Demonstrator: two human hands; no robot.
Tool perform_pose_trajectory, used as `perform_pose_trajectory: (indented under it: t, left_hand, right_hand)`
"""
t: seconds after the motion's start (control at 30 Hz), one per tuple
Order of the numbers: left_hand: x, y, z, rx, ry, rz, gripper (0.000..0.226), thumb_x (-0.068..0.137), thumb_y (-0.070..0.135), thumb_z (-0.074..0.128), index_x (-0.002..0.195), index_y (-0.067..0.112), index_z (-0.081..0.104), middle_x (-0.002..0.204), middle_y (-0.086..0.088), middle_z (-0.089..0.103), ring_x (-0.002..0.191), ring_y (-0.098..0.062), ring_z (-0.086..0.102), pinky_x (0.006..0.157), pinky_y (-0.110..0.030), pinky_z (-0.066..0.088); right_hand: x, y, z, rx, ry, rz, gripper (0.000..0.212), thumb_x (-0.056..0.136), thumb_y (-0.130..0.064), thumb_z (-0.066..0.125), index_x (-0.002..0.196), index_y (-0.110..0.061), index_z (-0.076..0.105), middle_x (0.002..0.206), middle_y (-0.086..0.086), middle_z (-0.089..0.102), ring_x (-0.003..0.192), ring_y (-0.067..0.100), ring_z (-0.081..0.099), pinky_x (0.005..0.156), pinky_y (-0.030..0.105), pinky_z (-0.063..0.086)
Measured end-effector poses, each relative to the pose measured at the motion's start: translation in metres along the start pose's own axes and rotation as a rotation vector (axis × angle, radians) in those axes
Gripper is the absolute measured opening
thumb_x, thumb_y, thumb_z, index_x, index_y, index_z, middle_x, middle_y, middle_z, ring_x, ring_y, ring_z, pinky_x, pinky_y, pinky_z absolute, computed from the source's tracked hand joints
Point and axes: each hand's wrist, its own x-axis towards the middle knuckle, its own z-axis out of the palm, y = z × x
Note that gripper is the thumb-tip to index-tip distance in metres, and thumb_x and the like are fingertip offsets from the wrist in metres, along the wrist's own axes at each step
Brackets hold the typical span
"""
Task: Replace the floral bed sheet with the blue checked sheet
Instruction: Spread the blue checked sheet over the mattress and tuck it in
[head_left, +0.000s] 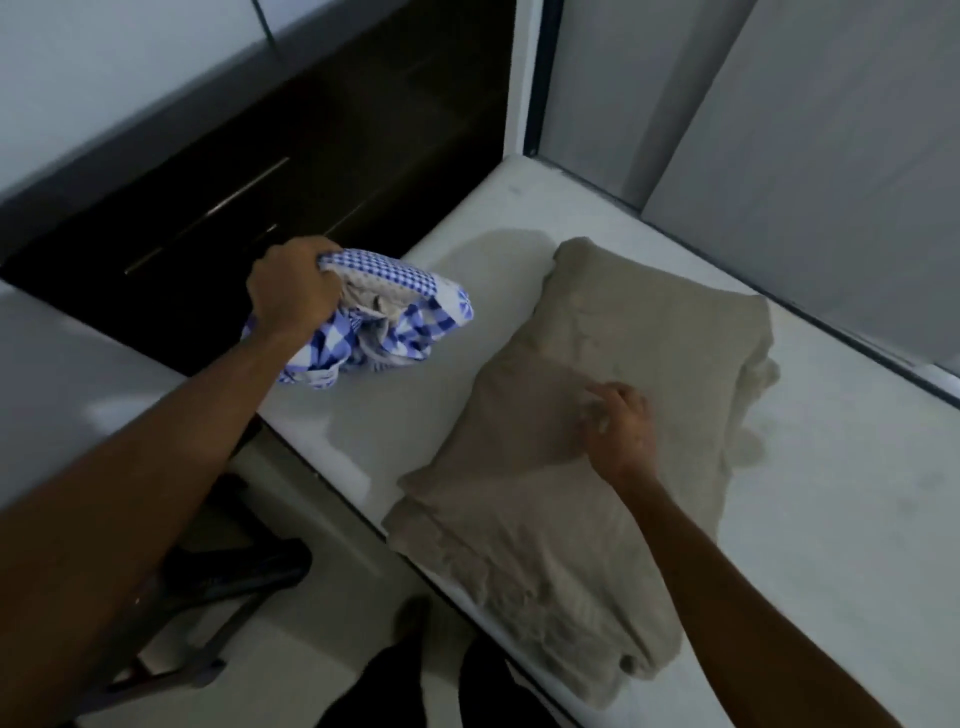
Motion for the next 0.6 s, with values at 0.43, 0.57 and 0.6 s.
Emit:
perform_pose_trajectory:
  t: [0.43, 0.57, 0.6]
  left_hand:
    - [-0.112, 0.04, 0.176, -0.07, -0.863, 0.035, 0.038, 0.087, 0.039, 0.062, 0.119, 0.018, 0.061, 0.113, -0.004, 0.062, 0.111, -0.029, 0.061, 0.089, -0.038, 0.051]
    - [-0.1, 0.081, 0.204, -0.481, -0.865, -0.195, 0.057, 0.093, 0.038, 0.062, 0.143, 0.016, 0.045, 0.135, 0.002, 0.054, 0.121, -0.018, 0.053, 0.1, -0.034, 0.044]
    - [-0.093, 0.087, 0.211, -0.552, -0.875, -0.261, 0.074, 0.087, 0.051, 0.067, 0.147, 0.017, 0.04, 0.141, 0.003, 0.051, 0.126, -0.018, 0.051, 0.105, -0.035, 0.041]
  right_hand:
    - [-0.026, 0.038, 0.02, 0.005, 0.024, 0.13, 0.059, 0.092, -0.058, 0.046, 0.141, -0.026, 0.05, 0.15, 0.005, 0.044, 0.13, 0.031, 0.046, 0.106, 0.047, 0.04]
    - [-0.035, 0.062, 0.006, 0.031, 0.135, 0.463, 0.074, 0.084, -0.072, 0.054, 0.145, -0.032, 0.039, 0.155, 0.004, 0.036, 0.137, 0.031, 0.037, 0.11, 0.051, 0.031]
    - [-0.035, 0.073, 0.002, 0.097, 0.138, 0.583, 0.08, 0.082, -0.075, 0.056, 0.148, -0.034, 0.034, 0.158, 0.003, 0.032, 0.142, 0.03, 0.032, 0.114, 0.053, 0.027]
